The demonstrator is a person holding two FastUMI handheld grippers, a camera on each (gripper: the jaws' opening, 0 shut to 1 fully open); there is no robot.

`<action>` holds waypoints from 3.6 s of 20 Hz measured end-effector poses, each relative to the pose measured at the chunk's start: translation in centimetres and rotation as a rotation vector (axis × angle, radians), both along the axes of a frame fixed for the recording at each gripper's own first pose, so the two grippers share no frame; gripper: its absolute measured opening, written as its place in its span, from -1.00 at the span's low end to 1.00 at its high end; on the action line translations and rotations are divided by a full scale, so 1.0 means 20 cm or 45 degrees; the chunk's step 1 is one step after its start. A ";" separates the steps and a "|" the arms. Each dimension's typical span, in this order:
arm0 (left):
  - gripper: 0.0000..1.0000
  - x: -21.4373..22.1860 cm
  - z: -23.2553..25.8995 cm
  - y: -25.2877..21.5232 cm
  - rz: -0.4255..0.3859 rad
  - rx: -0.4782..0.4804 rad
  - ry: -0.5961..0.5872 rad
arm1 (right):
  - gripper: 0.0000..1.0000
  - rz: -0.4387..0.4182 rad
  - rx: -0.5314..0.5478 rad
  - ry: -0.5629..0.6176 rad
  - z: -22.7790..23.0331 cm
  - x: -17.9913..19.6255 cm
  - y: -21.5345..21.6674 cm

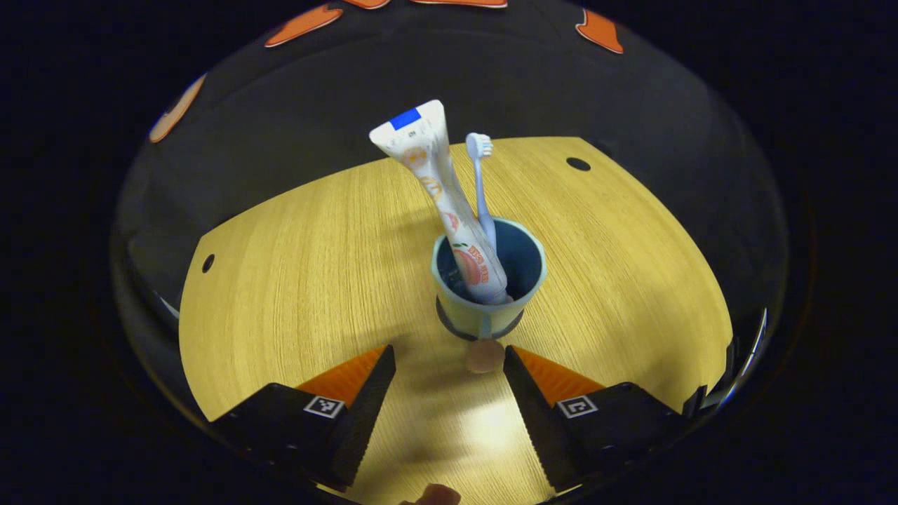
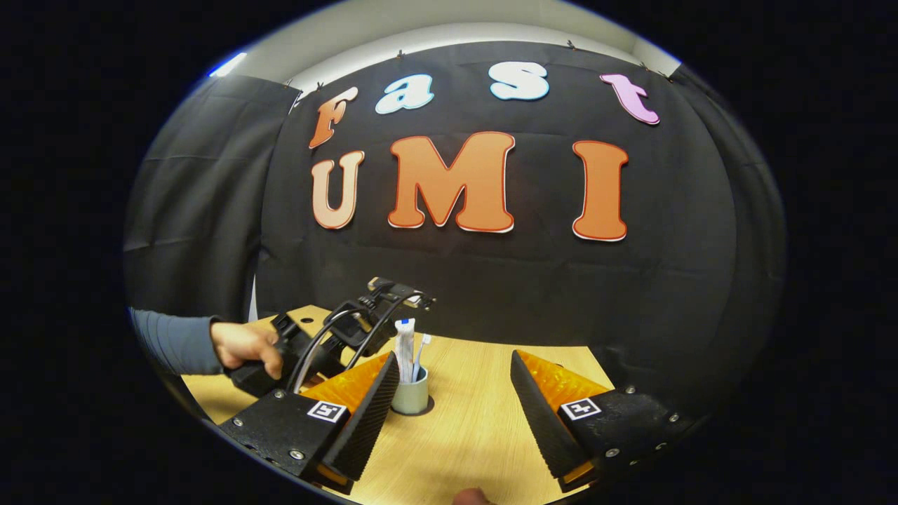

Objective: Put the toothbrush and toothpaste on the desktop into the cup, then pick up the cup and place it on the coaster on the desktop.

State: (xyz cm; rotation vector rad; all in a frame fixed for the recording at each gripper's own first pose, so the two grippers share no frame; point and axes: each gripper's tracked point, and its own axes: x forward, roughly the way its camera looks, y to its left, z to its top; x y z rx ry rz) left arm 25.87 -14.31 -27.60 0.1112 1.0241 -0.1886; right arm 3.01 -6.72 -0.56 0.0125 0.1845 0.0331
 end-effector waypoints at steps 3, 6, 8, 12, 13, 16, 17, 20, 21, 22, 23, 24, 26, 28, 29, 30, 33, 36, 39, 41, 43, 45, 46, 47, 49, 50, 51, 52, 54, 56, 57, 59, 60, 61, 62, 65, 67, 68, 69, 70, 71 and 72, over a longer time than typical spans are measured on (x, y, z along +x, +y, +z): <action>1.00 -0.01 0.10 0.06 0.040 -0.017 -0.147 | 0.90 -0.049 -0.009 -0.041 0.04 0.08 0.00; 1.00 -0.03 0.26 0.11 0.052 -0.048 -0.303 | 0.91 -0.077 0.000 -0.096 0.10 0.13 0.02; 1.00 -0.04 0.38 0.17 0.062 -0.021 -0.440 | 0.90 -0.070 0.020 -0.123 0.12 0.14 0.06; 0.99 -0.01 0.61 0.36 0.110 0.067 -0.751 | 0.90 -0.065 0.013 -0.161 0.14 0.15 0.12; 0.99 0.01 0.64 0.40 0.118 0.103 -0.837 | 0.91 -0.060 -0.001 -0.171 0.14 0.15 0.14; 0.99 -0.04 0.70 0.52 0.162 0.176 -1.005 | 0.90 -0.052 -0.033 -0.214 0.14 0.14 0.19; 0.98 -0.07 0.74 0.54 0.176 0.162 -1.051 | 0.90 -0.046 -0.050 -0.224 0.14 0.14 0.21; 0.98 -0.16 0.83 0.64 0.261 0.125 -1.174 | 1.00 -0.036 -0.107 -0.223 0.11 0.13 0.27; 0.99 -0.18 0.86 0.68 0.294 0.121 -1.208 | 0.90 -0.032 -0.113 -0.226 0.11 0.12 0.29; 0.98 -0.18 0.88 0.72 0.312 0.116 -1.236 | 0.90 -0.032 -0.104 -0.235 0.10 0.12 0.31; 0.99 -0.20 0.89 0.75 0.330 0.103 -1.253 | 0.91 -0.028 -0.088 -0.237 0.09 0.12 0.33; 1.00 -0.22 0.89 0.75 0.338 0.086 -1.271 | 0.91 -0.028 -0.070 -0.233 0.07 0.11 0.34; 0.98 -0.24 0.92 0.77 0.356 0.049 -1.320 | 0.86 -0.034 -0.047 -0.214 0.04 0.11 0.35; 0.97 -0.27 0.93 0.80 0.369 0.046 -1.371 | 0.94 -0.039 -0.038 -0.201 0.00 0.11 0.34; 0.97 -0.28 0.93 0.80 0.370 0.044 -1.384 | 0.95 -0.041 -0.031 -0.198 -0.01 0.11 0.34; 0.98 -0.28 0.93 0.80 0.365 0.032 -1.394 | 0.96 -0.041 -0.021 -0.198 -0.02 0.11 0.34; 0.97 -0.29 0.96 0.79 0.354 0.016 -1.416 | 0.96 -0.048 0.004 -0.190 -0.03 0.12 0.34; 0.97 -0.28 0.96 0.76 0.331 0.013 -1.417 | 0.96 -0.053 0.010 -0.196 -0.03 0.12 0.34; 0.98 -0.29 0.95 0.72 0.307 0.016 -1.420 | 0.96 -0.049 0.010 -0.178 -0.06 0.10 0.35; 0.97 -0.30 0.93 0.69 0.283 0.028 -1.421 | 0.95 -0.062 0.000 -0.165 -0.08 0.10 0.33; 0.97 -0.30 0.93 0.67 0.268 0.028 -1.431 | 0.96 -0.068 0.006 -0.168 -0.08 0.10 0.33; 0.97 -0.30 0.93 0.66 0.268 0.009 -1.446 | 0.96 -0.077 0.015 -0.175 -0.08 0.10 0.31; 0.97 -0.30 0.93 0.65 0.269 0.003 -1.450 | 0.96 -0.077 0.018 -0.178 -0.08 0.10 0.31; 0.97 -0.29 0.93 0.65 0.268 -0.004 -1.452 | 0.96 -0.075 0.022 -0.184 -0.07 0.10 0.31; 0.97 -0.29 0.93 0.63 0.252 -0.025 -1.454 | 0.96 -0.071 0.020 -0.194 -0.06 0.11 0.31; 0.97 -0.29 0.92 0.62 0.252 -0.027 -1.454 | 0.96 -0.068 0.016 -0.198 -0.06 0.11 0.32; 0.97 -0.29 0.93 0.62 0.256 -0.022 -1.457 | 0.96 -0.066 0.012 -0.202 -0.06 0.11 0.32; 0.97 -0.28 0.93 0.62 0.256 -0.019 -1.461 | 0.96 -0.062 0.007 -0.204 -0.06 0.11 0.32; 0.97 -0.28 0.93 0.61 0.251 -0.023 -1.467 | 1.00 -0.053 -0.002 -0.207 -0.06 0.11 0.33; 0.97 -0.27 0.93 0.59 0.240 -0.040 -1.473 | 0.96 -0.048 -0.005 -0.212 -0.06 0.11 0.33; 0.97 -0.27 0.94 0.59 0.246 -0.035 -1.477 | 0.95 -0.045 -0.003 -0.213 -0.06 0.12 0.33; 0.97 -0.28 0.95 0.62 0.258 -0.017 -1.487 | 0.95 -0.038 0.005 -0.214 -0.06 0.12 0.34; 0.97 -0.28 0.95 0.62 0.262 -0.012 -1.489 | 0.95 -0.038 0.008 -0.212 -0.06 0.12 0.33; 0.97 -0.28 0.95 0.62 0.264 -0.008 -1.485 | 0.96 -0.036 0.009 -0.211 -0.06 0.12 0.34; 0.97 -0.28 0.94 0.63 0.270 -0.006 -1.482 | 0.95 -0.035 0.009 -0.211 -0.07 0.12 0.33; 0.97 -0.28 0.93 0.62 0.274 -0.010 -1.474 | 0.96 -0.026 0.000 -0.213 -0.07 0.12 0.35; 0.97 -0.28 0.93 0.63 0.276 -0.005 -1.475 | 0.96 -0.023 -0.001 -0.213 -0.07 0.12 0.36; 0.97 -0.28 0.93 0.62 0.276 -0.003 -1.475 | 0.96 -0.022 0.001 -0.213 -0.07 0.11 0.36; 0.97 -0.28 0.94 0.62 0.276 -0.002 -1.477 | 0.92 -0.021 0.003 -0.214 -0.07 0.11 0.35; 0.97 -0.28 0.93 0.63 0.279 -0.002 -1.478 | 0.92 -0.018 0.004 -0.216 -0.07 0.11 0.36; 0.97 -0.28 0.93 0.62 0.281 -0.005 -1.481 | 0.96 -0.022 0.004 -0.217 -0.07 0.11 0.36; 0.97 -0.28 0.93 0.62 0.281 -0.006 -1.480 | 0.96 -0.020 0.004 -0.218 -0.07 0.11 0.36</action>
